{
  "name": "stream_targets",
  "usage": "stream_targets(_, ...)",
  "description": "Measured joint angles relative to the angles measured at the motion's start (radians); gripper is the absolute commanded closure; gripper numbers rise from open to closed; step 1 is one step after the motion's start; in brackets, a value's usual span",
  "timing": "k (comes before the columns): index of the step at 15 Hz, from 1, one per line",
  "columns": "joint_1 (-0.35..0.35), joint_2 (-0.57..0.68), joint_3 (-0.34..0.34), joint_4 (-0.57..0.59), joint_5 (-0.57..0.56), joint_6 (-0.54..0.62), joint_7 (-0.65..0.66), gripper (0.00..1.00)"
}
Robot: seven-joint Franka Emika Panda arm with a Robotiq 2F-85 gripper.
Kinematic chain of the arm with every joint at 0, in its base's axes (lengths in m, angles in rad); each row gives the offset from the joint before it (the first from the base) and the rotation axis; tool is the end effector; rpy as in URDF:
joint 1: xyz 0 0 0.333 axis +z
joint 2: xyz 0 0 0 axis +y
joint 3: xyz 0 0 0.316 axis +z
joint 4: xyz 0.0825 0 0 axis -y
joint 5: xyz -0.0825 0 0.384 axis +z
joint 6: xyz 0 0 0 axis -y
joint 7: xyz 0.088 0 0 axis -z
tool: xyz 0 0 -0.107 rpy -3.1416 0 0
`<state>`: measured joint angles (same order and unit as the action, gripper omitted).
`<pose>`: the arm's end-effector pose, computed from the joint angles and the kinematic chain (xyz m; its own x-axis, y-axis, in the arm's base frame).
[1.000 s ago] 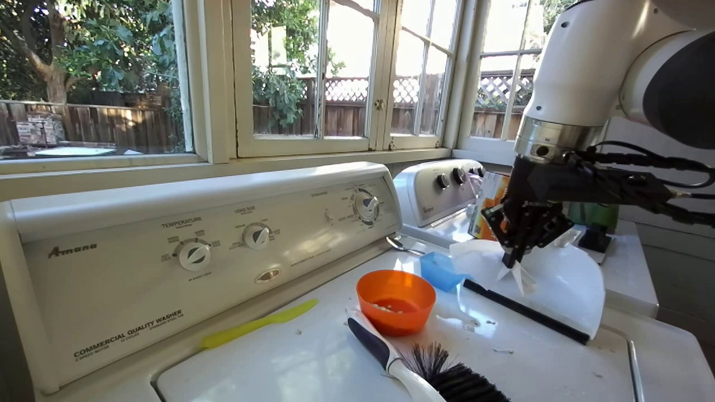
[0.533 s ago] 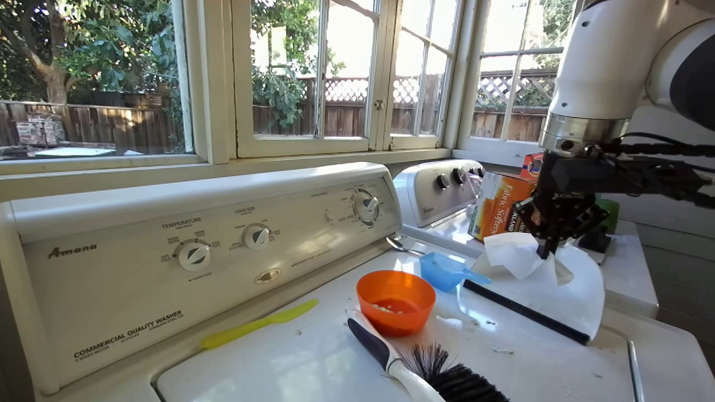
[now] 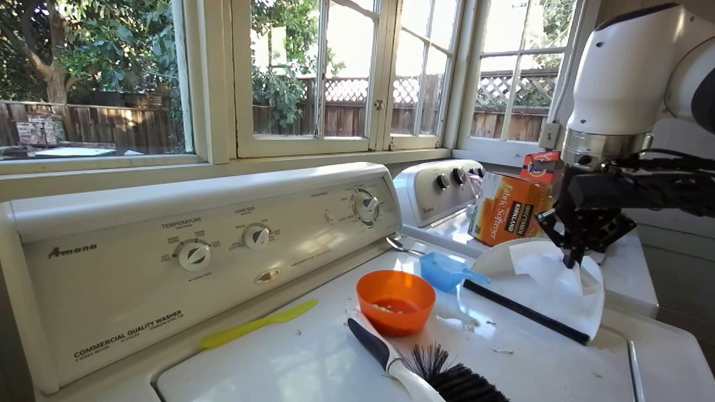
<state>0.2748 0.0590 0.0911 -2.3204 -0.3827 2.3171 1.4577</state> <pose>0.4768 0.1752 0.3116 0.6719 -0.7005 0.2407 -0.7369 -0.6648 0.1225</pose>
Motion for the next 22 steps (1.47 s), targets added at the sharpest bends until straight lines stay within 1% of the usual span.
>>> stream_targets(6,-0.031,0.001,0.001,-0.021,-0.091,-0.003,0.122,0.99)
stream_targets(10,-0.036,0.002,0.002,-0.021,-0.144,-0.003,0.199,0.99)
stream_targets(11,-0.036,0.003,0.004,-0.020,-0.153,-0.003,0.214,0.89)
stream_targets(12,-0.036,0.006,0.006,-0.018,-0.160,-0.003,0.227,0.88)
stream_targets(13,-0.036,0.010,0.008,-0.015,-0.165,-0.003,0.238,0.83)
stream_targets(14,-0.036,0.015,0.010,-0.011,-0.173,-0.003,0.251,0.82)
stream_targets(15,-0.036,0.019,0.012,-0.007,-0.180,-0.003,0.262,0.77)
stream_targets(16,-0.036,0.024,0.013,-0.005,-0.186,-0.002,0.273,0.61)
stream_targets(17,-0.036,0.027,0.014,-0.002,-0.193,-0.002,0.284,0.58)
stream_targets(20,-0.036,0.040,0.015,0.012,-0.213,-0.002,0.308,0.36)
stream_targets(21,-0.036,0.044,0.016,0.017,-0.218,-0.002,0.313,0.31)
stream_targets(22,-0.036,0.048,0.016,0.021,-0.221,-0.002,0.318,0.29)
